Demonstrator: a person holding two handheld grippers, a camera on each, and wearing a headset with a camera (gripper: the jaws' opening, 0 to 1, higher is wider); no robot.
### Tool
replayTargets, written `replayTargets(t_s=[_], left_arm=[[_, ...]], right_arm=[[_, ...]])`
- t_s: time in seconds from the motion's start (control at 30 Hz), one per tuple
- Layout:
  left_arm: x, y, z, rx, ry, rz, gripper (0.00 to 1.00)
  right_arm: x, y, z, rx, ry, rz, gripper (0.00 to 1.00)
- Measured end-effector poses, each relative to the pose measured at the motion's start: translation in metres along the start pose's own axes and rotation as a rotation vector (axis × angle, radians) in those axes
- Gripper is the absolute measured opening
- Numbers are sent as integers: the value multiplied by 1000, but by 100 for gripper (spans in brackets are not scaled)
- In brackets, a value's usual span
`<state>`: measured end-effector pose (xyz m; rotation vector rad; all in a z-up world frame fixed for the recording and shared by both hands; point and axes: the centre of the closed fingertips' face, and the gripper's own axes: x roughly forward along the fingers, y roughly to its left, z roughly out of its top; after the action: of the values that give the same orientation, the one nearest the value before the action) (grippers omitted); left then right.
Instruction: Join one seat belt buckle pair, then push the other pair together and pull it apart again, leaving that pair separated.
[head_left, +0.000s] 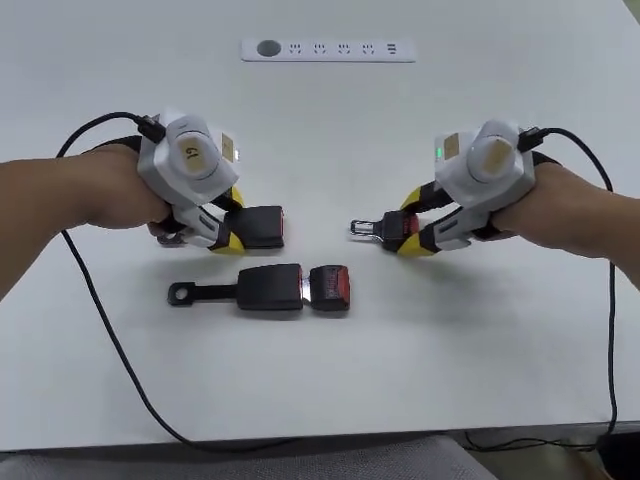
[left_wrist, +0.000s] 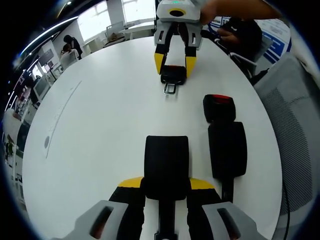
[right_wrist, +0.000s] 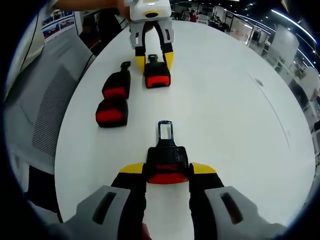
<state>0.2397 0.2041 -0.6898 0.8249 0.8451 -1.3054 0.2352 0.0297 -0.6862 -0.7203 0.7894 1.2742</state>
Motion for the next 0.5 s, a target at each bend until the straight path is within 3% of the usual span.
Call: replayTargets(t_s=[0.5], left_arm=[[3,2,-3,4,2,-6,32]], right_arm=[[34,5,48,-45,-56,14,31]])
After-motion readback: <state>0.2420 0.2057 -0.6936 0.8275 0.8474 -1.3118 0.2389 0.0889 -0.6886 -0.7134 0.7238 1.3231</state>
